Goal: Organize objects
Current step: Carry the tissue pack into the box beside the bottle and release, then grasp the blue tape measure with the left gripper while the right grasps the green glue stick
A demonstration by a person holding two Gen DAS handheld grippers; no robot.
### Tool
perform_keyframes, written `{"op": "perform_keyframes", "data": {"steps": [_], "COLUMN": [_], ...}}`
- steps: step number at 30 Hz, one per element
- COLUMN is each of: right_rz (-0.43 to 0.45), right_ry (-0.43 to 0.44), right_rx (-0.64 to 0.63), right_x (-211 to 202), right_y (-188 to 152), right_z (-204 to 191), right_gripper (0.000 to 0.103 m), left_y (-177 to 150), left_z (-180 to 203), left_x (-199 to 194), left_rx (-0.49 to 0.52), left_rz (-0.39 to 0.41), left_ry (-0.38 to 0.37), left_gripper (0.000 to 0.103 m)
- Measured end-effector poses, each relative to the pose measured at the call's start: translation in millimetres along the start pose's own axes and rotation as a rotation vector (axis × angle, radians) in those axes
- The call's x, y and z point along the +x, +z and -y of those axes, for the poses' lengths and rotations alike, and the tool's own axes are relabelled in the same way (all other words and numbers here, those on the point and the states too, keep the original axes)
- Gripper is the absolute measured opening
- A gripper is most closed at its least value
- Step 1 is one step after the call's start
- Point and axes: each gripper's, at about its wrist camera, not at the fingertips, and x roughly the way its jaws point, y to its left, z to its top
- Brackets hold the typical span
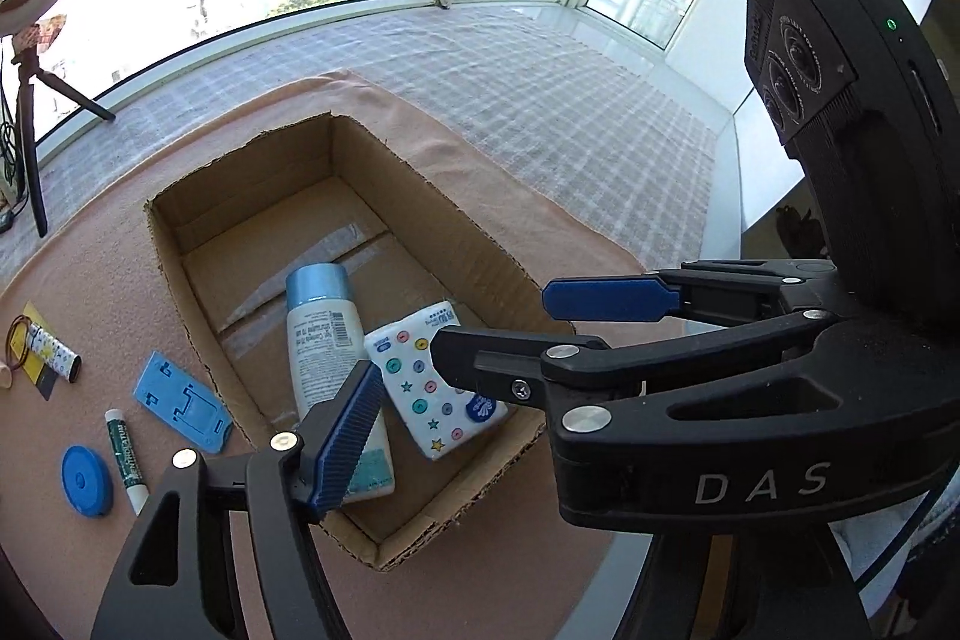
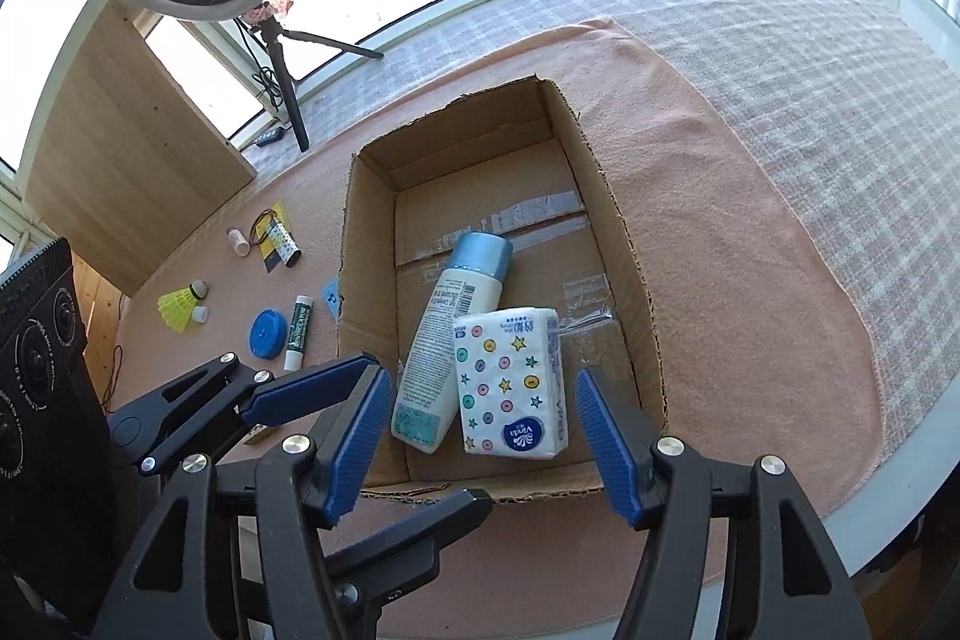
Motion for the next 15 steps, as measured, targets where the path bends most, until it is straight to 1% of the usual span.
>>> {"op": "perform_keyframes", "data": {"steps": [2,10,15], "right_rz": [0.004,0.008,0.017], "right_ry": [-0.012,-0.007,0.007], "right_rx": [0.001,0.006,0.012], "right_x": [0,1,1], "right_y": [1,0,-2], "right_z": [0,-6,-14], "right_gripper": [0.062,0.062,0.062], "left_y": [-2,-10,-22], "left_z": [-1,-13,-28], "left_x": [-1,-13,-24], "left_rx": [-0.002,-0.022,-0.043], "left_rz": [-0.004,0.003,0.004], "left_ry": [0.007,0.022,0.036], "left_gripper": [0.073,0.073,0.072]}}
